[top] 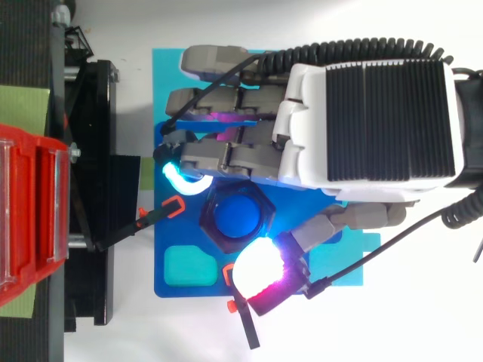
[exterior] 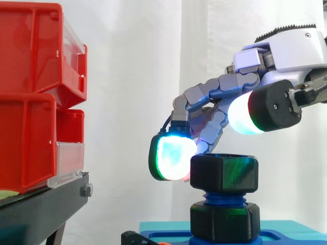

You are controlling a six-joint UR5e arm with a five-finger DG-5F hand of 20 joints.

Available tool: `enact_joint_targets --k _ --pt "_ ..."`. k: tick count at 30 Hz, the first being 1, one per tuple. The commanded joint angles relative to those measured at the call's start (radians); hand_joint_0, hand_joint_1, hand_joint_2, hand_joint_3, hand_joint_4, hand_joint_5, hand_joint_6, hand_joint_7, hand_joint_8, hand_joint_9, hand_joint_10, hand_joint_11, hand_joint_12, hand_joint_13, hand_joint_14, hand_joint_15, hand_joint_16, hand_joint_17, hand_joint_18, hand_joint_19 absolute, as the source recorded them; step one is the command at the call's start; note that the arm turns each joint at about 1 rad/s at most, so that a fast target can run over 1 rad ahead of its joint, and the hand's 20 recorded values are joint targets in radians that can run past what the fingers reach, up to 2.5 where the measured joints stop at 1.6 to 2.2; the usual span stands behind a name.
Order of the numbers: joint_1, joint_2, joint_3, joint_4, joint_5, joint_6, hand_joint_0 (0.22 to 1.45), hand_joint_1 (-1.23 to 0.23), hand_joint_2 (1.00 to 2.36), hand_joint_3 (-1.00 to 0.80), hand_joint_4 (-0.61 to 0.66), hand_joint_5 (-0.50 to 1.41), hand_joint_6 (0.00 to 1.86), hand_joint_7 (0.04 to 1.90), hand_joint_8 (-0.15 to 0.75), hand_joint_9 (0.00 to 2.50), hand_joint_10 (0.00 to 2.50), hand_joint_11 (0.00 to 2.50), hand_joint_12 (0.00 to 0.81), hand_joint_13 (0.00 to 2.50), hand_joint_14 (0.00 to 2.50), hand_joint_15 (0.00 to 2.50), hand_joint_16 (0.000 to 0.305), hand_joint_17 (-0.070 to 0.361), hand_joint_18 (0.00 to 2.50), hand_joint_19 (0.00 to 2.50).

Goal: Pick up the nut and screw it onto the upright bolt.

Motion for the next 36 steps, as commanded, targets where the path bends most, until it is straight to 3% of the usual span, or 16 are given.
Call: enact_joint_targets --k 1,20,36 --pt "0.000 0.001 0.000 -0.002 0.001 0.000 0.51 -0.32 1.00 -0.50 0.23 -0.02 0.50 1.31 0.272 0.64 0.00 0.00 0.262 0.41 0.00 0.00 0.026 0.057 0.01 0.00" --pt "0.009 -0.001 0.000 -0.003 0.001 0.000 0.52 -0.34 1.00 -0.50 0.22 -0.03 0.50 1.30 0.268 0.73 0.00 0.00 0.248 0.52 0.00 0.00 0.022 0.049 0.11 0.00" --pt "-0.006 0.001 0.000 -0.018 -0.003 0.000 0.53 -0.36 1.00 -0.50 0.20 0.00 0.50 1.35 0.274 0.83 0.00 0.00 0.238 0.58 0.00 0.00 0.020 0.046 0.18 0.00"
